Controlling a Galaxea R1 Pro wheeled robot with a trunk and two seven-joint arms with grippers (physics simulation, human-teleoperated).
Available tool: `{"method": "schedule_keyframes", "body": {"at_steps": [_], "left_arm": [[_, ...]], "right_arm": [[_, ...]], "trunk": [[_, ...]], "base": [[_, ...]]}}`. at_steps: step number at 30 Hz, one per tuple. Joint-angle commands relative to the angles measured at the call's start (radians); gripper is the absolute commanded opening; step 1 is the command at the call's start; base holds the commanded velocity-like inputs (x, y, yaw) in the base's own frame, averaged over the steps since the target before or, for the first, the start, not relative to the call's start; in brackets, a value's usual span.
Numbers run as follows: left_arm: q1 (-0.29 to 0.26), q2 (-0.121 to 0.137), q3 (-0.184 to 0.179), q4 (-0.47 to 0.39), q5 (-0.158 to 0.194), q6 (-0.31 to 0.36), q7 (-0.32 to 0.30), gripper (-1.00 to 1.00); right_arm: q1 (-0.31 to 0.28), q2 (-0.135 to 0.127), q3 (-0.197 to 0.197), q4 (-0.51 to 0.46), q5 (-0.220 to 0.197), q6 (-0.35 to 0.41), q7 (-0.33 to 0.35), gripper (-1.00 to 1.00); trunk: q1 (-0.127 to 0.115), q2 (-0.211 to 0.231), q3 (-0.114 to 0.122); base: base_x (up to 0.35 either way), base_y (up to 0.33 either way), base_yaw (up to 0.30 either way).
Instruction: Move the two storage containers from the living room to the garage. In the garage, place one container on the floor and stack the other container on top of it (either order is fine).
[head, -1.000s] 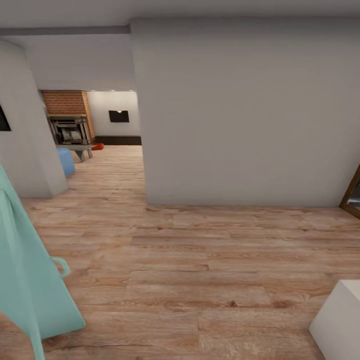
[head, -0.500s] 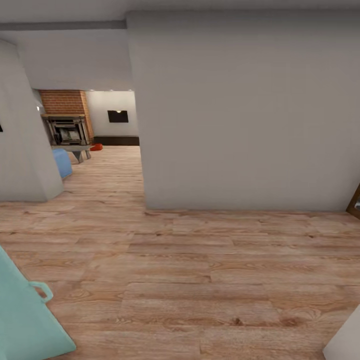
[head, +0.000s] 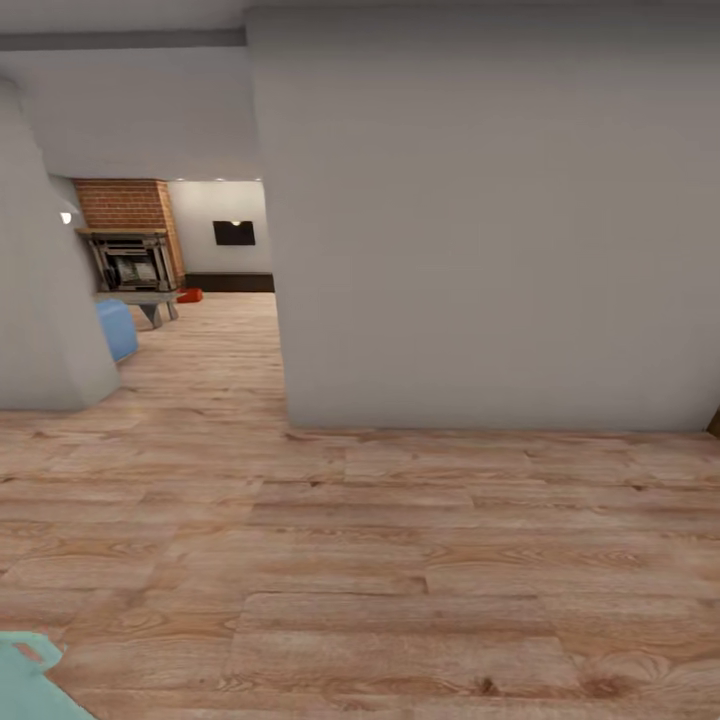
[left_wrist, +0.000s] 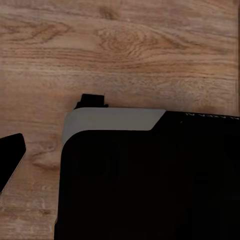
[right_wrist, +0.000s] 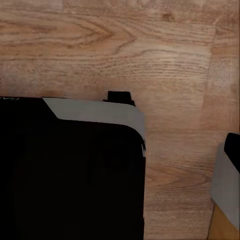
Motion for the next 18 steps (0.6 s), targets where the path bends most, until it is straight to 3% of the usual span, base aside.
{"method": "schedule_keyframes", "body": {"at_steps": [1,18], "left_arm": [[-0.001,0.000,0.000,0.001,0.010,-0.003,-0.003,1.00],[-0.001,0.000,0.000,0.001,0.011,-0.003,-0.003,1.00]], "right_arm": [[-0.001,0.001,0.008,0.003,-0.009,-0.005,-0.001,1.00],[-0.001,0.001,0.009,0.003,-0.009,0.001,0.001,1.00]], "trunk": [[0.001,-0.001,-0.001],[0.001,-0.001,-0.001]], "base": [[0.322,0.000,0.000],[0.322,0.000,0.000]]}}
